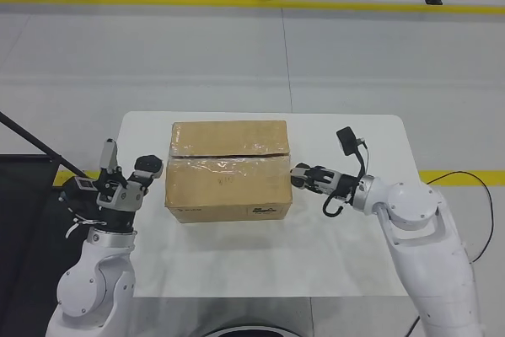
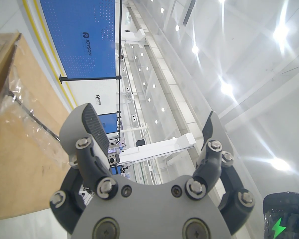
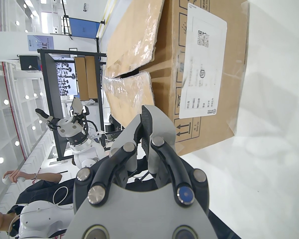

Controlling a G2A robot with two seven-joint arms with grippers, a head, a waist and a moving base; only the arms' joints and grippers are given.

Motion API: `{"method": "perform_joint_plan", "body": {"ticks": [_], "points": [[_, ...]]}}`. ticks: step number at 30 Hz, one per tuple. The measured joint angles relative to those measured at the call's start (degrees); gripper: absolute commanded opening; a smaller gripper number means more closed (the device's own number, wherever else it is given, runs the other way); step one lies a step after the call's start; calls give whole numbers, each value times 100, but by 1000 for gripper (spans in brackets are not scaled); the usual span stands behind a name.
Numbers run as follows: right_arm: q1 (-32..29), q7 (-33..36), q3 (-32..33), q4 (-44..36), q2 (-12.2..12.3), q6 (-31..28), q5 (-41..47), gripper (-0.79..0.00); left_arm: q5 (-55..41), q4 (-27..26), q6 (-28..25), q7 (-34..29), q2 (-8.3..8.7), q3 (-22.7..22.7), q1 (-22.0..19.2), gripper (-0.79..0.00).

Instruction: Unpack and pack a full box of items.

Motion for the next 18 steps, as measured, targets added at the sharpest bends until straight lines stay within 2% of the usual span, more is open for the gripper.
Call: {"method": "perform_joint_plan", "body": {"ticks": [6, 10, 13, 18], "points": [[151, -28, -144, -78, 5, -89, 9, -785, -58, 72, 51, -61, 11, -37, 14, 0], [292, -62, -262, -87, -1, -152, 21, -785, -352, 182, 297, -273, 28, -104, -8, 0], [392, -96, -341, -84, -5, -193, 33, -785, -580, 374, 539, -510, 52, -192, -122, 0], [500, -132, -409, -53, -3, -239, 71, -785, -599, 876, 988, -902, 104, -178, -593, 0]]}}
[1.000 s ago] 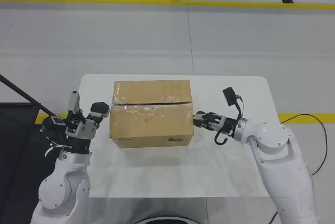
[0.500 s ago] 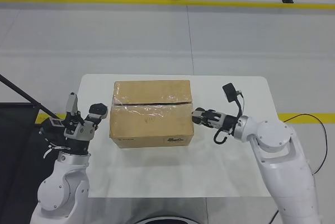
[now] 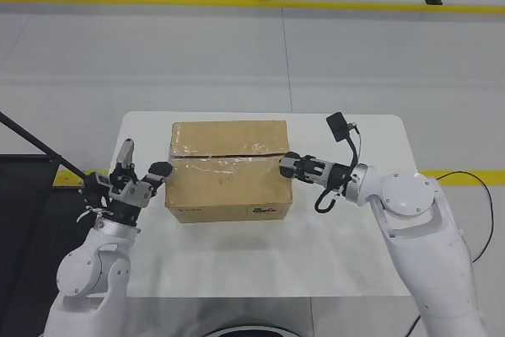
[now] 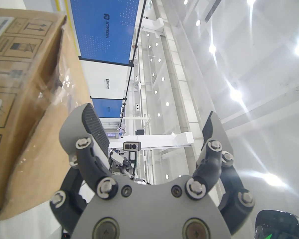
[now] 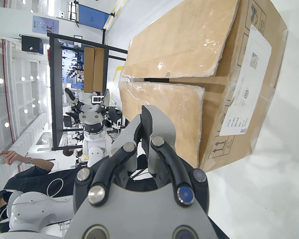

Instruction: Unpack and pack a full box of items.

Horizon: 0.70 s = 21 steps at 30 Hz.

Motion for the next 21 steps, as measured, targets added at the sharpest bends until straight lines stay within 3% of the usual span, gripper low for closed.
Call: {"method": "perform_joint_plan", "body": {"ticks": [11, 21], "points": [[54, -60, -61, 52, 25, -76, 74, -785, 1025, 600, 526, -150, 58, 712, -1066, 0], [27, -125, -60, -13, 58, -153, 83, -785, 1395, 920, 777, 10, 78, 982, -1259, 0]]}}
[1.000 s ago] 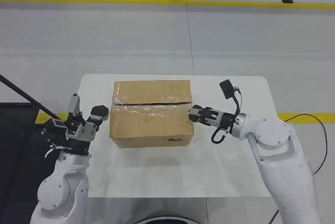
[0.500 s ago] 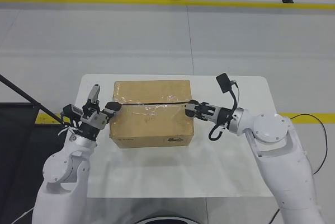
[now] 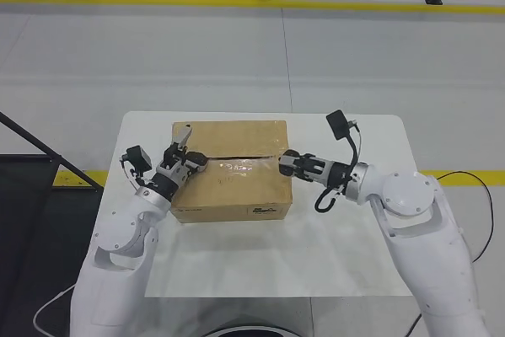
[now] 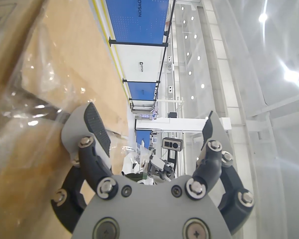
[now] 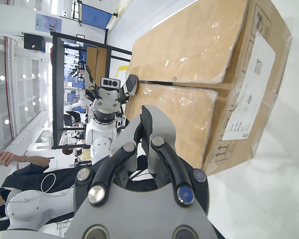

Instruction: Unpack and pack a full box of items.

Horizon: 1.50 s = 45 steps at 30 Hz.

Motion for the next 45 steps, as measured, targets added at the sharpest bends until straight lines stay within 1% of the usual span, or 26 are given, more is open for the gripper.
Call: {"method": "perform_joint_plan", "body": {"ticks": [13, 20, 28, 45], "points": [[109, -215, -148, -248, 7, -492, -71, -785, -87, -30, -2, 25, 37, -62, 68, 0], [208, -464, -263, -333, -15, -697, -66, -785, -172, -104, -21, 43, 67, -218, 193, 0], [321, -540, -406, -283, -34, -748, -70, -785, -290, -298, 11, 98, 98, -409, 343, 0], [396, -1021, -507, -551, -70, -1008, -105, -785, -347, -191, 7, 211, 129, -368, 385, 0]]}}
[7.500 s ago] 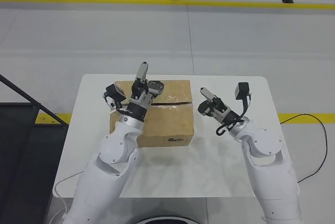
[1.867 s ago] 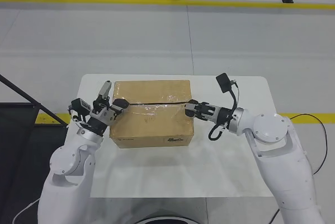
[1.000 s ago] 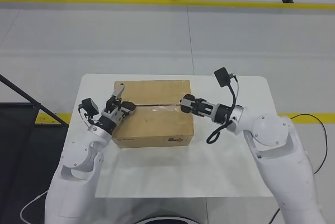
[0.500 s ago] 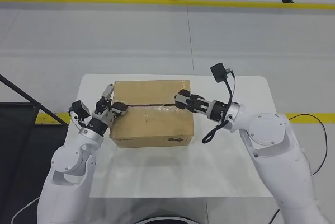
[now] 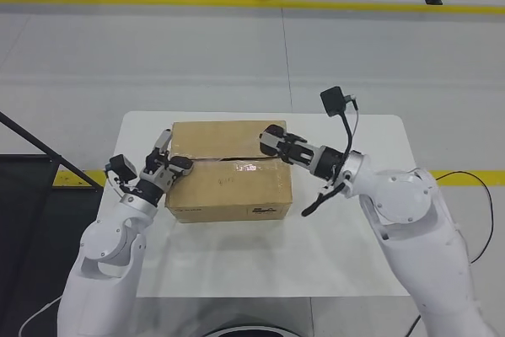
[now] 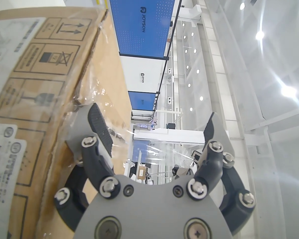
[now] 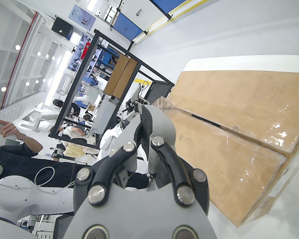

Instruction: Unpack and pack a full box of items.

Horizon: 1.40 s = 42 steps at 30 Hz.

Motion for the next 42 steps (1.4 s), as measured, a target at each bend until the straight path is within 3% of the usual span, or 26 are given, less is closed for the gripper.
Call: {"method": "perform_joint_plan", "body": {"ticks": [10, 20, 42], "points": [[168, -156, -226, -35, -52, -224, -86, -785, -138, 13, -43, 69, 13, -24, 7, 0], [326, -230, -325, 48, -90, -194, -162, -785, -497, -225, -127, 147, 37, -342, 214, 0], [512, -352, -442, -107, -152, -589, -370, -785, -447, -4, -74, 108, 83, -257, 183, 0]]}}
